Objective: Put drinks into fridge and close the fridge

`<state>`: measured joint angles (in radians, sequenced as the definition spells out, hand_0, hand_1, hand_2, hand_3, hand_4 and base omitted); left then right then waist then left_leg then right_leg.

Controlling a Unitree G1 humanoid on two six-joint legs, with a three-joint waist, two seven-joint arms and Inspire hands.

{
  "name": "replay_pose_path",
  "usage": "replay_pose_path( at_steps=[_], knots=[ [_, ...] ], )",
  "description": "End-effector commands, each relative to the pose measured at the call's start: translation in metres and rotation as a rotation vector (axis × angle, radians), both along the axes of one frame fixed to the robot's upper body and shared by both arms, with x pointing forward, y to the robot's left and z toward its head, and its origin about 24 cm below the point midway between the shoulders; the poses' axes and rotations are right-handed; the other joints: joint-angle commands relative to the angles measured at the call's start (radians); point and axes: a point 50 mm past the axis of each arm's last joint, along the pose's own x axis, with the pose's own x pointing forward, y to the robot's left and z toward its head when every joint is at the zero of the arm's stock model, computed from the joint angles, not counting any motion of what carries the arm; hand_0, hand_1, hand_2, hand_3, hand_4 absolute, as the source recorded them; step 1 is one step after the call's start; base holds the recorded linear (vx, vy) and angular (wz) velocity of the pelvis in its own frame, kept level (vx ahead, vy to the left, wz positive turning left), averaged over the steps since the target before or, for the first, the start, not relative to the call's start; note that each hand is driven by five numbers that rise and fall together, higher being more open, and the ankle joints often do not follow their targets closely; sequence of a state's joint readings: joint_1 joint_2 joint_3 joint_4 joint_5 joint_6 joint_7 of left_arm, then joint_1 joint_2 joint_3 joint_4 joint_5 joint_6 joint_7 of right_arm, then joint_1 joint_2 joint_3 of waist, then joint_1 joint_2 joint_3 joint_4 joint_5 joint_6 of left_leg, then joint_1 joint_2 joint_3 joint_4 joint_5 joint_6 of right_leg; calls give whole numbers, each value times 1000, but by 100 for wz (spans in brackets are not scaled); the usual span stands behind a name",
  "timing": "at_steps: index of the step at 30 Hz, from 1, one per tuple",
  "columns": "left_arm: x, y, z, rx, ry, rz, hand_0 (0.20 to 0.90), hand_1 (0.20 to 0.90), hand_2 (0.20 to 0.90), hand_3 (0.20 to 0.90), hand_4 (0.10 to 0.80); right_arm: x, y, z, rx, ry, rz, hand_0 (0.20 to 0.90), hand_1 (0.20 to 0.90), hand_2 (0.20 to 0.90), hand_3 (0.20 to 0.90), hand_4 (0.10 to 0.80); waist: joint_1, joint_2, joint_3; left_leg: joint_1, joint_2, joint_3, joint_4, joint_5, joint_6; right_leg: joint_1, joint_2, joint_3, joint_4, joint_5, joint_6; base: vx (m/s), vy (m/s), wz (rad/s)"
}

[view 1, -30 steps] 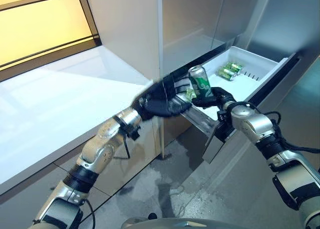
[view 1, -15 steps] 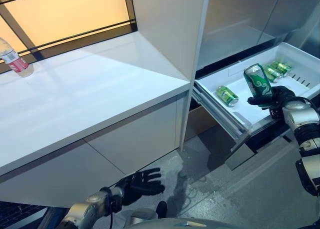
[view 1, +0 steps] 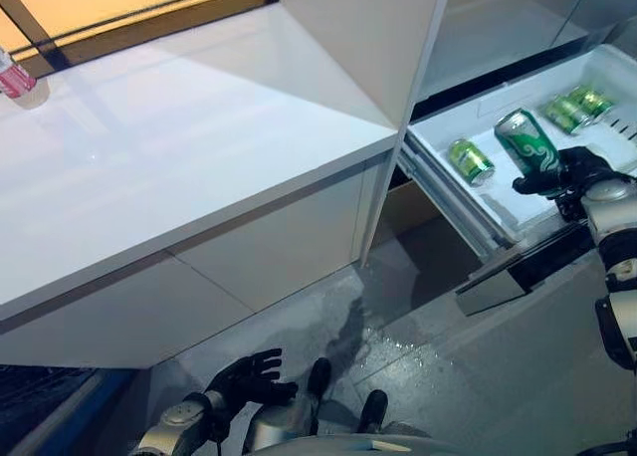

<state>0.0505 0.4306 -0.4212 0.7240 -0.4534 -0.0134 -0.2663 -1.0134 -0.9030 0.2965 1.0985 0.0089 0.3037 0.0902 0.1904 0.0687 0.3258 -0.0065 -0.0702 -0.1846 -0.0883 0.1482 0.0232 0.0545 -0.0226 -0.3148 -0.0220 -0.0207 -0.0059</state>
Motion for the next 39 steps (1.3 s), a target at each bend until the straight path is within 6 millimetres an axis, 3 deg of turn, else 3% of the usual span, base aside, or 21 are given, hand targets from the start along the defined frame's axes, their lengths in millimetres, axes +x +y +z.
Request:
replay_pose_path(
  at_steps=[1,7,15,25,32,33,35,36,38,39],
  knots=[
    [-7,15,-1,72,-19,9,900,900,900,900,800,-9,-14,20,-43,27,-16,300,300,300,200,100,12,-4,29,-65,-17,79,156,-165,5,-82,-22,61,145,-75,12,-101,-3,9],
    [-6,25,-2,121,-24,45,900,900,900,900,800,-5,-8,16,-20,83,6,300,300,300,200,100,14,4,63,-106,-19,78,181,-162,10,-132,-25,64,179,-73,6,-34,5,15],
    [3,36,5,118,-58,120,900,900,900,900,800,-12,-15,10,-21,221,6,300,300,300,200,100,21,3,86,-126,-25,82,211,-169,15,-161,-29,64,220,-78,3,0,0,0],
    [18,36,15,91,-105,136,900,900,900,900,800,-12,-13,10,-24,317,59,300,300,300,200,100,30,-6,101,-132,-28,81,228,-171,17,-168,-30,66,243,-76,3,0,0,0],
    [15,36,13,99,-86,134,900,900,900,900,800,-7,-7,11,-86,357,83,300,300,300,200,100,38,-2,109,-143,-30,71,241,-168,17,-174,-34,62,258,-80,0,0,0,0],
    [14,35,12,97,-84,138,900,900,900,900,800,-5,-5,11,-103,374,92,366,366,366,277,177,42,2,113,-152,-31,69,248,-166,15,-180,-37,59,266,-82,-1,3,36,1],
    [15,34,12,87,-87,148,900,900,900,900,800,-3,-2,12,-126,390,98,385,385,385,299,199,48,7,119,-163,-31,65,252,-162,13,-188,-40,52,274,-84,-3,-4,40,2],
    [15,34,12,84,-87,151,900,900,900,900,800,-2,-1,12,-130,397,100,474,474,474,403,303,49,9,121,-165,-31,64,253,-162,12,-190,-41,50,276,-84,-4,-9,32,2],
    [16,33,12,78,-90,156,900,900,900,900,800,-1,0,12,-132,414,99,900,900,900,900,800,55,14,128,-175,-31,60,255,-157,11,-199,-43,44,284,-86,-6,-20,30,3],
    [17,33,13,77,-91,159,900,900,900,900,800,-1,1,11,-124,417,97,900,900,900,900,800,59,16,132,-181,-31,58,256,-154,11,-203,-43,41,288,-87,-7,-32,25,4]
  ],
)
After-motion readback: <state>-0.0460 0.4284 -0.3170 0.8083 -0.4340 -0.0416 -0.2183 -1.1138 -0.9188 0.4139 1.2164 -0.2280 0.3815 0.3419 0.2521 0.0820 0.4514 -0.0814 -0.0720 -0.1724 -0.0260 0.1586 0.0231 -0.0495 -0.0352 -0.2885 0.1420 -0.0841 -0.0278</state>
